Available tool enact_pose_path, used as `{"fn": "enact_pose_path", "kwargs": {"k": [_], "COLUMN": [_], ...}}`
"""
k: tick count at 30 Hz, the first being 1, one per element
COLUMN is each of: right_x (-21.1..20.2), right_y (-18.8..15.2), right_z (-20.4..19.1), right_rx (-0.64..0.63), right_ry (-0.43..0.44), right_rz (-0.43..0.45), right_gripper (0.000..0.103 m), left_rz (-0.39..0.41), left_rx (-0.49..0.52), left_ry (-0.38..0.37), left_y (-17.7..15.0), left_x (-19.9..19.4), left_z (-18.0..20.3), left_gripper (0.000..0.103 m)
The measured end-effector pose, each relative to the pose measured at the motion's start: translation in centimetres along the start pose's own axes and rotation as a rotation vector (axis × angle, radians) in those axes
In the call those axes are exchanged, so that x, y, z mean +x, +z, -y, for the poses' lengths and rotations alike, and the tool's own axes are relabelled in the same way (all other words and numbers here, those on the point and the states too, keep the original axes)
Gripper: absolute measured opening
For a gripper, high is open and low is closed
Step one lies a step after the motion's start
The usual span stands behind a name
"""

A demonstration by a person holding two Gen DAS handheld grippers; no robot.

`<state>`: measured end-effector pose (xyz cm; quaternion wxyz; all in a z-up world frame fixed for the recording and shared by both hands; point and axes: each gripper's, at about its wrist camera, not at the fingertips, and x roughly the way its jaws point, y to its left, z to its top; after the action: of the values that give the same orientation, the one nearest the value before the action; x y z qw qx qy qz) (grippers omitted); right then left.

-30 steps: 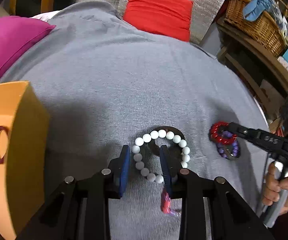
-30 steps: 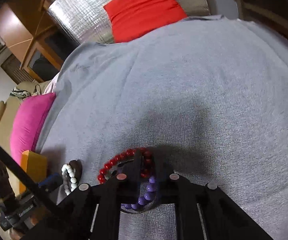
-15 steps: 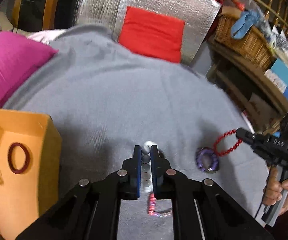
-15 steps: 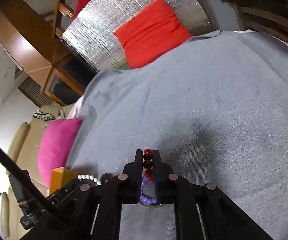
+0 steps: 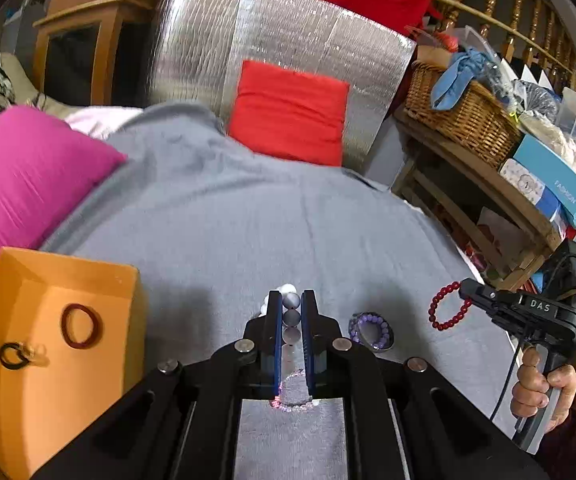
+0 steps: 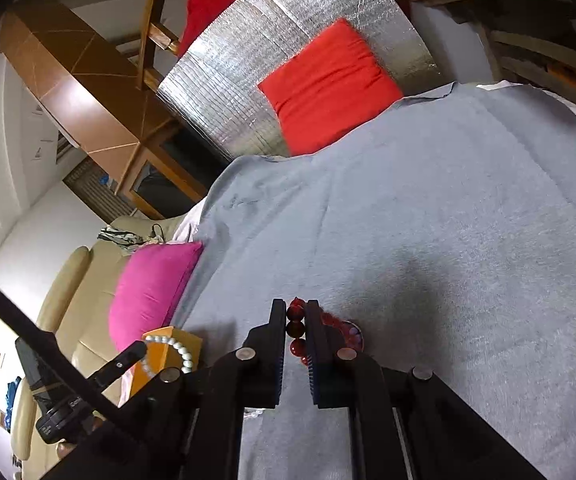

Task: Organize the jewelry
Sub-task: 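Carry both bracelets into the orange box and open both tools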

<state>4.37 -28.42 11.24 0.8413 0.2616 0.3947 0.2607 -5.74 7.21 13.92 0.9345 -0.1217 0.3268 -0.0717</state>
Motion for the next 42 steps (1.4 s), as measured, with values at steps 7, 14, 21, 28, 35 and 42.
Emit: {"fn": "enact_pose_path", "kwargs": {"k": [7, 14, 21, 28, 35, 42], "right_x": [0.0, 2.7, 5.8, 9.2, 13.2, 16.7], "right_y": [-1.1, -3.4, -7.4, -11.2, -12.9, -15.3], "right_z": [-3.6, -9.8, -17.5, -22.0, -23.4, -24.5], "right_rx": [-0.052, -0.100, -0.207, -0.261, -0.265, -0.283], "right_ry": [0.062, 0.173, 0.269, 0.358, 0.357, 0.322], "right_rz": [-0.015, -0.069, -0.159, -0.238, -0.312, -0.399], "right_gripper": [0.011, 0.011, 0.011, 0.011, 0.011, 0.011], "left_rz": [0.079, 0.124, 0.119, 0.017, -0.085, -0.157], "left_rx": [0.021, -0.049, -0.126, -0.185, -0.186, -0.190], "left_ry": [0.039, 0.125, 0.224, 0.290, 0.332, 0.362], "left_y": [0.6, 0.9, 0.3, -1.1, -2.3, -3.8], "left_x": [-4.1, -7.8, -9.8, -8.1, -5.8, -4.9], "left_z": [-0.9, -6.2, -11.5, -15.4, -16.8, -18.5], "left_gripper": [0.009, 0.009, 0.009, 0.009, 0.009, 0.009]}}
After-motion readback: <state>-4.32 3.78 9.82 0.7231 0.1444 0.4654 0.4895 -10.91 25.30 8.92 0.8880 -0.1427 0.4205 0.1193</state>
